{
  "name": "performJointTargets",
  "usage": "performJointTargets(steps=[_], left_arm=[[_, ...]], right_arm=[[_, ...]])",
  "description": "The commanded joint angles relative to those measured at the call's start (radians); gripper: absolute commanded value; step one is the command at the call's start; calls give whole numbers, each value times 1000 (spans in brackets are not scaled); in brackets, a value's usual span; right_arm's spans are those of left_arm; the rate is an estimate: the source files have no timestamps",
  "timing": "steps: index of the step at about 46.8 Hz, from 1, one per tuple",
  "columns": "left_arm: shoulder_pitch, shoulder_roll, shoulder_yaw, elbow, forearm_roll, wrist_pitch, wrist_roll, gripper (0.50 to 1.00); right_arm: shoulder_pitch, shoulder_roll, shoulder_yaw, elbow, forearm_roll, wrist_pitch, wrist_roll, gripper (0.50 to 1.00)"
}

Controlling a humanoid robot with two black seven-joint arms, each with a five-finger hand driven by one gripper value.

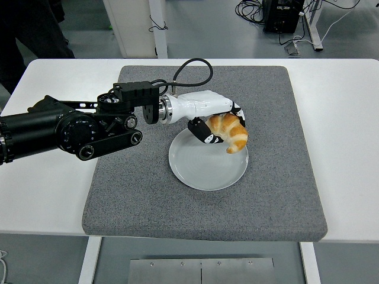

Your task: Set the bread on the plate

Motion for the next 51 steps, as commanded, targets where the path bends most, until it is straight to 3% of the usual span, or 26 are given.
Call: performJointTargets(steps=[1, 51], left_arm=[[8, -1, 12, 0, 0, 11, -1, 502], [51, -1, 117, 2, 5, 97, -12, 504]], right_arm=[[0, 0, 0, 0, 0, 0, 0, 1000], [0, 0, 0, 0, 0, 0, 0, 1000]])
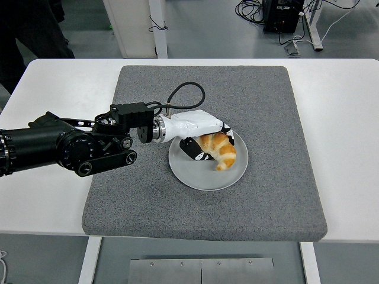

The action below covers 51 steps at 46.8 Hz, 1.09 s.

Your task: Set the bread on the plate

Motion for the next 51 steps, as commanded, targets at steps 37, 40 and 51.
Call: performJointTargets(steps=[37, 40, 51], left_arm=[[-2, 12, 22, -1, -2, 9, -43, 836], [-2, 14, 22, -1, -2, 7, -55, 854], [-5, 24, 22, -1, -2, 1, -78, 898]], right_arm=[[0, 0, 0, 0, 0, 0, 0, 1000], [0, 0, 0, 0, 0, 0, 0, 1000], [0, 0, 0, 0, 0, 0, 0, 1000]])
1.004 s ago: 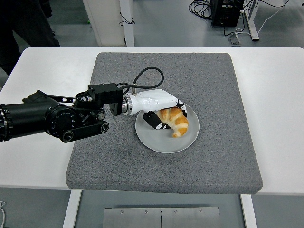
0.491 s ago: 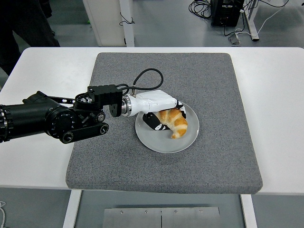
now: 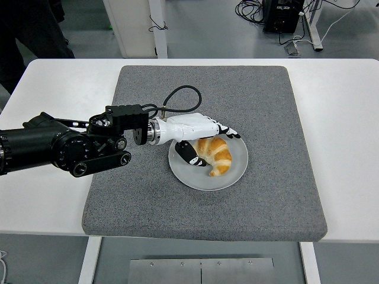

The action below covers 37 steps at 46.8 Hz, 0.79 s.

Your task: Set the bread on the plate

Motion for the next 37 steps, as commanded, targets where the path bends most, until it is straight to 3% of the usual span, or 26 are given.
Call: performJointTargets(steps=[1, 6, 14, 29, 37], left_arm=[[-1, 4, 0, -1, -1, -2, -16, 902], [-6, 18, 0, -9, -1, -15, -51, 922], [-21, 70, -14, -61, -5, -85, -117, 924], [-27, 130, -120, -60, -31, -85, -127, 937], [-12, 166, -230, -50, -167, -78, -121, 958]], right_arm=[[0, 0, 0, 0, 0, -1, 0, 1000], [0, 0, 0, 0, 0, 0, 0, 1000], [0, 0, 0, 0, 0, 0, 0, 1000], [0, 0, 0, 0, 0, 0, 0, 1000], [0, 0, 0, 0, 0, -1, 0, 1000]])
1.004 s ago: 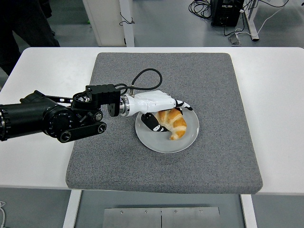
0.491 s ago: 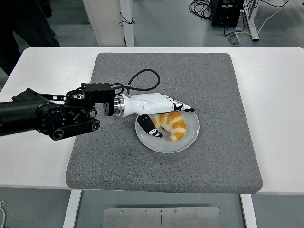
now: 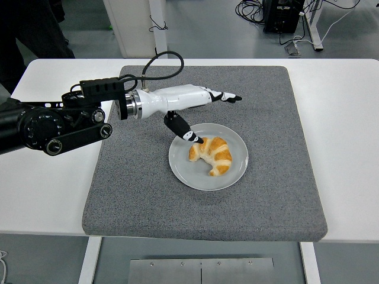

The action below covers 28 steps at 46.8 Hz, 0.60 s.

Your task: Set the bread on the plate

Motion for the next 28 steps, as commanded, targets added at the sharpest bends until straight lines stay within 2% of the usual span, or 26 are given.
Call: performJointTargets(steps=[1, 8, 14, 20, 28], left_arm=[[6, 27, -29, 3, -75, 4, 1, 960], [40, 62, -37, 16, -149, 56, 0, 963], [80, 56, -109, 98, -302, 113, -2, 964], [151, 15, -179, 226, -514, 120, -6, 969], [227, -27, -196, 348, -641, 120, -28, 971]], right_arm=[[0, 0, 0, 0, 0, 0, 0, 1000], [0, 0, 0, 0, 0, 0, 0, 1000], [0, 0, 0, 0, 0, 0, 0, 1000], [0, 0, 0, 0, 0, 0, 0, 1000], [0, 0, 0, 0, 0, 0, 0, 1000]])
